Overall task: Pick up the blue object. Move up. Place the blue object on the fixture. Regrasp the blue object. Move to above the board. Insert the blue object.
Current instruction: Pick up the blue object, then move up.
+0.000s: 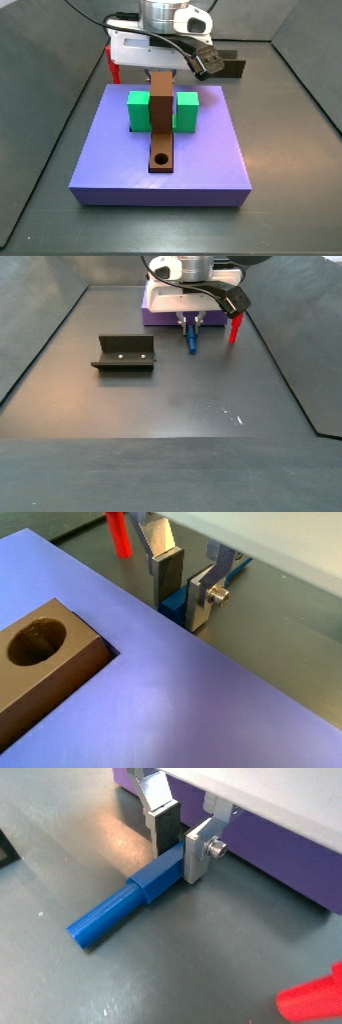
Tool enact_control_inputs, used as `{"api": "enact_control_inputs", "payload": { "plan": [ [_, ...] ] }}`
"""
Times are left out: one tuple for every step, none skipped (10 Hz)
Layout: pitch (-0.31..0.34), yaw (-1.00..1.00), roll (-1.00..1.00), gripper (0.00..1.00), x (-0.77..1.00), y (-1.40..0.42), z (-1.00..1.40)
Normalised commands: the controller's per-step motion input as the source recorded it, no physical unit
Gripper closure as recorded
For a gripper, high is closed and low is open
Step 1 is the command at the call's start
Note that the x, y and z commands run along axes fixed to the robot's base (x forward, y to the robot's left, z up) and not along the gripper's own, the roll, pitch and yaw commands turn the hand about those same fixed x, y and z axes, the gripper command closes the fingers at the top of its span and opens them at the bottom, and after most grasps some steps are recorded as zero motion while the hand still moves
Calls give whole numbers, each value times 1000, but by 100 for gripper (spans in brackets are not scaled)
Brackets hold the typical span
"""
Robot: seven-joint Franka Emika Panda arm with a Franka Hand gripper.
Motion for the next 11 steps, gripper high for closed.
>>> {"api": "enact_control_inputs", "payload": {
  "plan": [
    [0, 0, 0, 100, 0, 0, 0],
    [0, 0, 0, 100, 0, 0, 0],
    [0, 0, 0, 100, 0, 0, 0],
    [0, 0, 0, 100, 0, 0, 0],
    [0, 0, 0, 100, 0, 0, 0],
    [0, 0, 0, 100, 0, 0, 0],
    [0, 0, 0, 100, 0, 0, 0],
    [0, 0, 0, 100, 0, 0, 0],
    [0, 0, 0, 100, 0, 0, 833],
    [18, 7, -4, 100, 10, 3, 769],
    [33, 14, -15, 100, -8, 0, 615]
  ]
}}
